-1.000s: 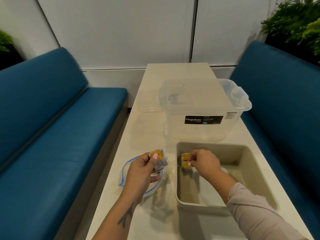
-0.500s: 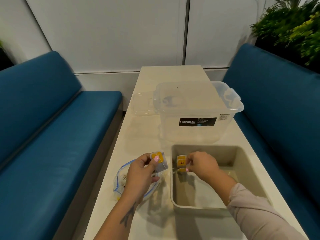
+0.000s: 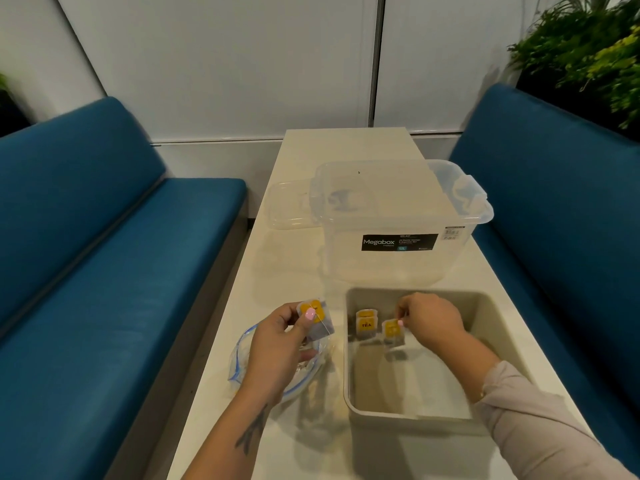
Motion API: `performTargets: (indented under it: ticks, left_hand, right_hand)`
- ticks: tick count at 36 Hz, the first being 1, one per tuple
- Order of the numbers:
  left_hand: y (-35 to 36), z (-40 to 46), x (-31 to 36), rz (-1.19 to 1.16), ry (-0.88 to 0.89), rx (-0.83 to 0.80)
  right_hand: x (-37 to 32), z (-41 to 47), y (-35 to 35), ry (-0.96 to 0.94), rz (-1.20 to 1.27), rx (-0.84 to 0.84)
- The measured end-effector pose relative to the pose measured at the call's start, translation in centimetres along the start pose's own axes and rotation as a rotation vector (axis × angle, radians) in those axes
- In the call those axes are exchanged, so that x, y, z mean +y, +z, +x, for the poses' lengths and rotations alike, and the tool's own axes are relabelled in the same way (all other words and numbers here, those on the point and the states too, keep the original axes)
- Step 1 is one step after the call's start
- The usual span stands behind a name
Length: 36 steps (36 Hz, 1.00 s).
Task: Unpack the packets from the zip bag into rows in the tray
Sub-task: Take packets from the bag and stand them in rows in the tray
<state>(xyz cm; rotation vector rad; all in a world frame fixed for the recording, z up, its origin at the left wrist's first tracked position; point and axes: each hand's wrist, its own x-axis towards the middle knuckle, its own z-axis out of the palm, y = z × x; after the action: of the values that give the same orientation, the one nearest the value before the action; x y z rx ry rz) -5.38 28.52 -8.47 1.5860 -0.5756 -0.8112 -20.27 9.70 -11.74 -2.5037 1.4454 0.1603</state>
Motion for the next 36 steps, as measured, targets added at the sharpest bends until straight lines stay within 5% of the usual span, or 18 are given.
performTargets:
  ticks: [9, 36]
  left_hand:
    - [0.2, -0.4, 0.1, -0.001, -0.003, 0.0]
    - [0.5, -0.5, -0.4, -0.031, 0.007, -0.005]
  right_hand:
    - [0.0, 0.8, 1.3, 0.127, 0.038, 0.087]
    - [-0.5, 1.0, 2.4, 0.1, -0.099, 0.213]
